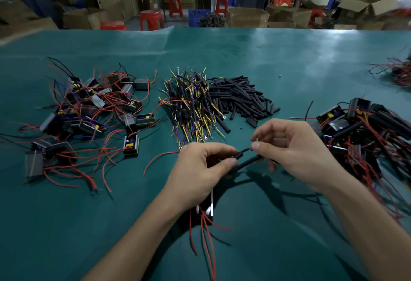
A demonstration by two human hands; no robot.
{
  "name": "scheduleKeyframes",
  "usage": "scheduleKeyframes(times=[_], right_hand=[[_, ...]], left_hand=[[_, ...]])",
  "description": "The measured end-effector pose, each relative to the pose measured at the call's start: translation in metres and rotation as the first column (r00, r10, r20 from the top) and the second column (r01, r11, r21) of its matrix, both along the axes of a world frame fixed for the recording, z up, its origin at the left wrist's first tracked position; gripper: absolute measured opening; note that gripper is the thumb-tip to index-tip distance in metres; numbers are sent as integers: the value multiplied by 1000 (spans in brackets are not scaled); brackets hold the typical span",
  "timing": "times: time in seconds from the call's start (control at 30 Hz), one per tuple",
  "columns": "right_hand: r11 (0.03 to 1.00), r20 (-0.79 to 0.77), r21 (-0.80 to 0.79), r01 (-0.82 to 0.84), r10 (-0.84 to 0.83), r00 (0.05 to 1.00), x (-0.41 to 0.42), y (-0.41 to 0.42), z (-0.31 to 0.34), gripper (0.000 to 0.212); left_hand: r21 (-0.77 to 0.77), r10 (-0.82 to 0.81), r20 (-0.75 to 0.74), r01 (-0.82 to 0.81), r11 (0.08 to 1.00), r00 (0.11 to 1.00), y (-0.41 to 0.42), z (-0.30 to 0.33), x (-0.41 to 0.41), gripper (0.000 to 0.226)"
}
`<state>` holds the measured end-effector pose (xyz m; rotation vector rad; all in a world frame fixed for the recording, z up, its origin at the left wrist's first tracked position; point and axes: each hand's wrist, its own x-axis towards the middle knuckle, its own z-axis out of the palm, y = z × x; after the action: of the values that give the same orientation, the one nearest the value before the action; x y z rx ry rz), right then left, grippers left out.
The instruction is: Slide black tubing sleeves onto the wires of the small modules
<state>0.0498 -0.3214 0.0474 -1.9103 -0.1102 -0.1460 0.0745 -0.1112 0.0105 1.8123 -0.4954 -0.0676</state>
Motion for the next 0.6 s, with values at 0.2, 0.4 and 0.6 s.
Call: scheduleKeyframes(times=[0.2,0.4,0.6], right_hand=[[999,3,8,-46,46,999,-2,0,3,8],[990,-67,-4,-138,137,988,-3,3,4,9],[973,-95,53,-223,227,969,-5,5,3,10]], left_hand=[[165,-22,330,-35,986,944,0,9,-5,18],[223,-109,394,20,975,912,1,14,-4,20],[197,-156,269,104,975,950,6,18,-4,18]])
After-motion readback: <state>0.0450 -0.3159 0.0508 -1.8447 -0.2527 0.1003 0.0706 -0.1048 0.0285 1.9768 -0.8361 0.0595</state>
